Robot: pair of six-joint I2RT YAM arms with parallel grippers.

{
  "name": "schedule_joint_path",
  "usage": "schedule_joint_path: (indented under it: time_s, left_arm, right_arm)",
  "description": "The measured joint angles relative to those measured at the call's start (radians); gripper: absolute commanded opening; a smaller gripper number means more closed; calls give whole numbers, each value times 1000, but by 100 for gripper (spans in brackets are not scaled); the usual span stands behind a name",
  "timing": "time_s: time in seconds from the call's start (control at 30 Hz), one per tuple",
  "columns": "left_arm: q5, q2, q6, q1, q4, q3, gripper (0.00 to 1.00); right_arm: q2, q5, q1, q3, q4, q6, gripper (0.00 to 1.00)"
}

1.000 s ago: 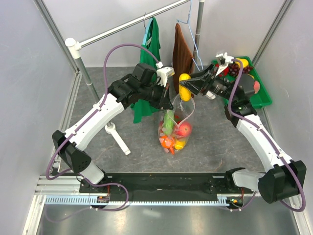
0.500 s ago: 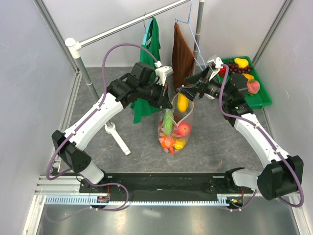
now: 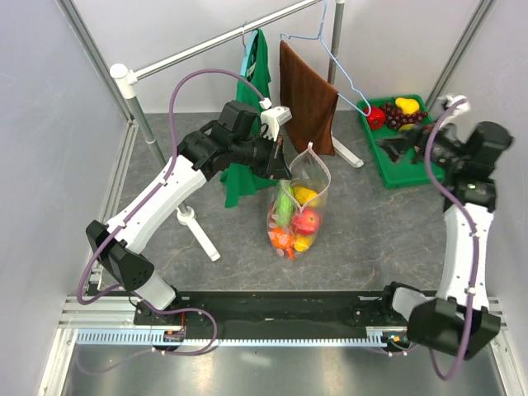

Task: Place the food in the zip-top bag and seal the zipper
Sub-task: Pick up the fake fruit from the bin.

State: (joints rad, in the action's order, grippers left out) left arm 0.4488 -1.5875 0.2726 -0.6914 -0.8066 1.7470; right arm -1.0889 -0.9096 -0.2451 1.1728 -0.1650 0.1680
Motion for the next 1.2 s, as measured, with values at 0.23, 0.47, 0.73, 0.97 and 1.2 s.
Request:
schedule_joint_path:
  time_s: [0.23, 0.47, 0.73, 0.97, 1.2]
  left_arm:
    - [0, 0, 0, 0, 0, 0, 2]
    - [-2, 0, 0, 0, -1, 0, 2]
    - [-2, -1, 0, 0, 0, 0, 2]
    - [-1, -1, 1, 0, 0, 0, 2]
    - [-1, -2, 1, 0, 0, 0, 2]
  right_arm:
    - [-303, -27, -380, 213, -423, -381, 91]
    - [-812, 255, -351, 627, -552, -536, 98]
    - [-1059, 593, -196, 827, -565, -666, 98]
    - [-1164, 746, -113, 855, -519, -727, 98]
    - [-1221, 830, -117, 886, -473, -777, 98]
